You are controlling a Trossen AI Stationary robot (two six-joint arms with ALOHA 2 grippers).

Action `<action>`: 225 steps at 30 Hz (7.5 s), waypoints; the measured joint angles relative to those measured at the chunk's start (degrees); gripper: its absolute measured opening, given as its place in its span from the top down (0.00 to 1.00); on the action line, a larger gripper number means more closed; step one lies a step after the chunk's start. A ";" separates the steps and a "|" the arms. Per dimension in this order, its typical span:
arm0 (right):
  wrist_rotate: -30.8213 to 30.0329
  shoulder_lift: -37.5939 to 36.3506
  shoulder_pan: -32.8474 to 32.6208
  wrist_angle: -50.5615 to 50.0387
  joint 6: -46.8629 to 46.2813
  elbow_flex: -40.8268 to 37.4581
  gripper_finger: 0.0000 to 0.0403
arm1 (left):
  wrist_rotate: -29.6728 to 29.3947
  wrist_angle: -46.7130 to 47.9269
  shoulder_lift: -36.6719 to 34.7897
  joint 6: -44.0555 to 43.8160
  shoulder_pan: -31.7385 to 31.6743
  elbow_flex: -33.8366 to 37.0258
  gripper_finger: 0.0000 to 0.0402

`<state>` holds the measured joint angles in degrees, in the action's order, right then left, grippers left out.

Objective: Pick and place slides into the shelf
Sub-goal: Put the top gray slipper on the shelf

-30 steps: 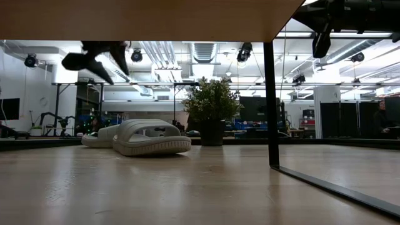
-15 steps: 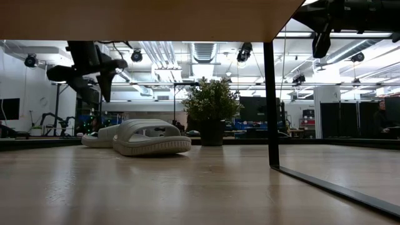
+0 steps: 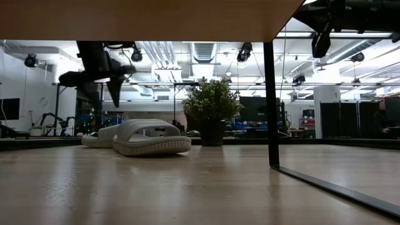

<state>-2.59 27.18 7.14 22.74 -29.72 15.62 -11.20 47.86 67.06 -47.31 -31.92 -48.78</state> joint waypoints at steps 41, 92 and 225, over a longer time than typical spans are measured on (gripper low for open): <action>0.02 0.00 0.00 -4.16 0.02 0.00 0.98 | -2.66 2.49 11.15 -0.28 0.02 -0.32 0.45; 0.22 0.01 0.00 -4.98 -0.30 0.00 0.98 | 3.34 -24.66 -8.49 -2.96 -6.01 21.54 0.45; 2.74 21.00 -1.66 -15.02 19.39 25.62 0.51 | 62.19 -66.04 -37.06 -12.58 -5.97 29.42 1.00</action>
<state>0.15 48.18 5.48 7.72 -10.32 41.23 50.99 -18.18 30.00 -59.89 -37.89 -19.35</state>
